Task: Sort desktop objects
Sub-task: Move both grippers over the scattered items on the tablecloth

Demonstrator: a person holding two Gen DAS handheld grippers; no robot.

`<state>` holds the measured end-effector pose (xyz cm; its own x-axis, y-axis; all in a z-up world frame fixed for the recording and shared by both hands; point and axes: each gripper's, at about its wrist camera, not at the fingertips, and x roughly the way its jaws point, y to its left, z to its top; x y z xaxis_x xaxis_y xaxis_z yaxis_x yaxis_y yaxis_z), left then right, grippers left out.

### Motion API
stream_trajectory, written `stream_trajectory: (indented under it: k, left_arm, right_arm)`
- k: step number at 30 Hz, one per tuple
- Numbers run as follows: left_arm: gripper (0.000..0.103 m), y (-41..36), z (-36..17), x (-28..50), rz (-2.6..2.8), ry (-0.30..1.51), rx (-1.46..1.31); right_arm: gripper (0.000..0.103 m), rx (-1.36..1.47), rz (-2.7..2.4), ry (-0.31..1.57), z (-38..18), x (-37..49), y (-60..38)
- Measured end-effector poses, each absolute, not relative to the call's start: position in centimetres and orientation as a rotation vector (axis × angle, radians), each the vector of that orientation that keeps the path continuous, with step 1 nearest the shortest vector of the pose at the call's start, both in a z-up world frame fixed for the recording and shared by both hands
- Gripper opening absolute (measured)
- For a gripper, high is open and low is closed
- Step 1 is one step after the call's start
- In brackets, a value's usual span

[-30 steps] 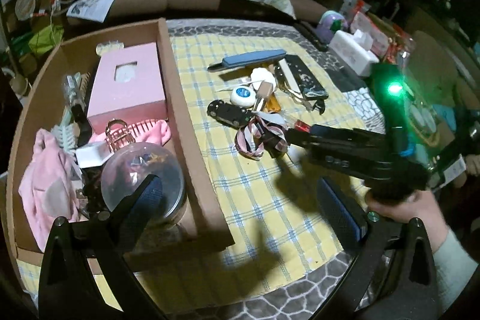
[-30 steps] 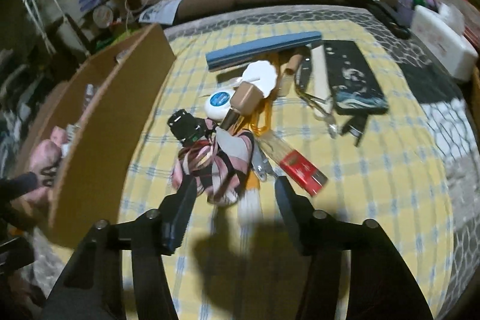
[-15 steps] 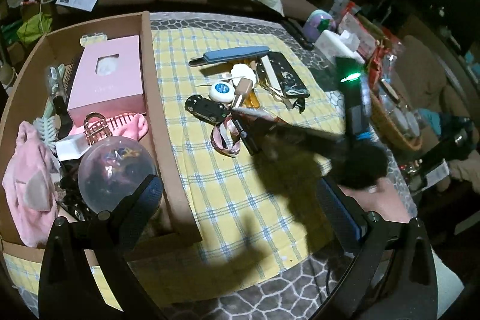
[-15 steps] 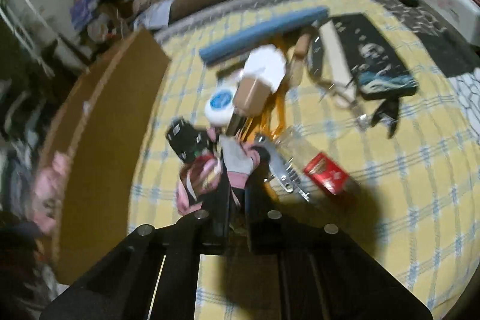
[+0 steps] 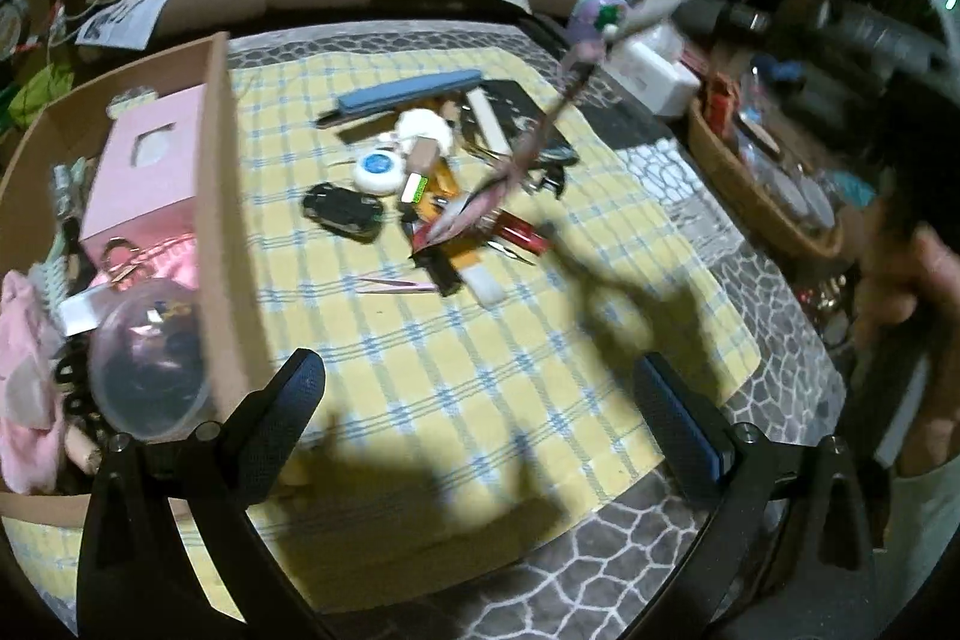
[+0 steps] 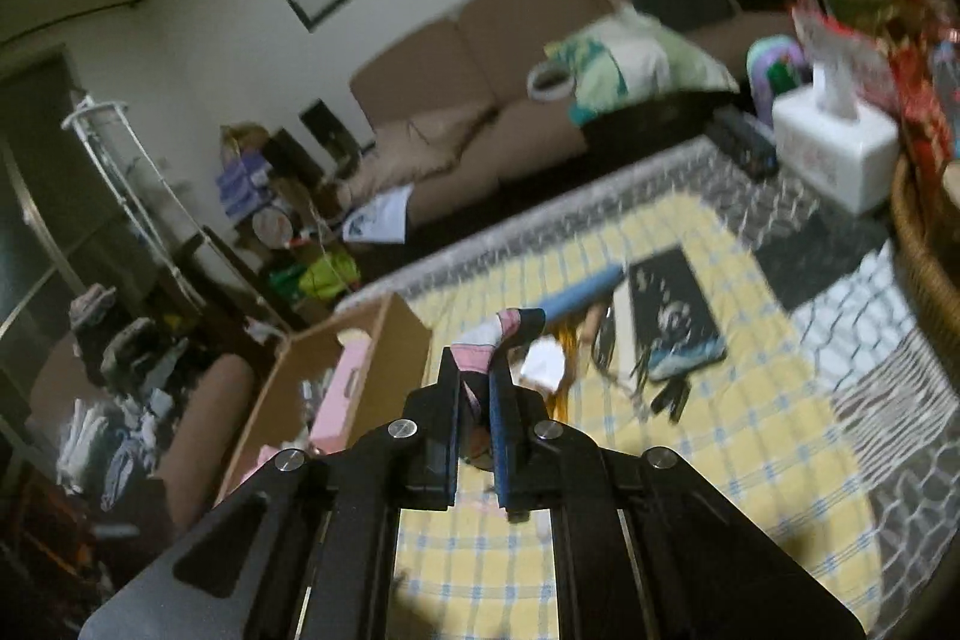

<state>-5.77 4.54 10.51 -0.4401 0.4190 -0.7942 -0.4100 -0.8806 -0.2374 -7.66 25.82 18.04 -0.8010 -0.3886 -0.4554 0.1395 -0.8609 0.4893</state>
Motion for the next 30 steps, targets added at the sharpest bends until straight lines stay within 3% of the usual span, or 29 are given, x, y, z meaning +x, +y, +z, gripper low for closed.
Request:
stream_trajectory:
  k: [8,12,15,17,19,20,22,24,30]
  left_arm:
    - [0.103,7.2,8.8,-5.8,2.308,0.031,-1.312]
    - [0.103,7.6,8.3,-6.7,2.313,0.023,-1.324]
    - [0.103,7.8,8.3,-7.6,2.334,-0.002,-1.311]
    - [0.101,8.1,8.4,-8.5,2.353,-0.02,-1.3]
    - [0.087,8.8,8.0,-9.6,2.369,-0.016,-1.302]
    - [0.082,9.2,7.8,-10.0,2.375,-0.002,-1.305]
    - [0.07,10.1,7.0,-11.0,2.4,0.039,-1.309]
    - [0.068,10.7,5.8,-11.9,2.443,0.065,-1.324]
    - [0.052,10.0,1.2,-14.4,2.479,0.021,-1.437]
  right_arm:
    - [0.008,0.868,-2.778,-0.693,16.4,-7.5,30.9]
    - [0.013,1.236,-2.681,-0.6,11.8,-10.0,31.7]
    - [0.024,1.424,-2.716,-0.351,9.0,-10.8,29.8]
    - [0.03,1.395,-2.748,-0.244,9.3,-10.8,28.6]
    - [0.058,1.315,-2.789,-0.171,10.4,-10.8,27.5]
    - [0.062,1.264,-2.82,-0.149,11.1,-10.7,27.1]
    - [0.062,1.145,-2.859,-0.168,12.0,-10.5,26.7]
    - [0.062,1.103,-2.798,-0.261,11.5,-11.8,26.6]
    - [0.036,1.292,-2.562,-0.249,4.3,-16.3,23.7]
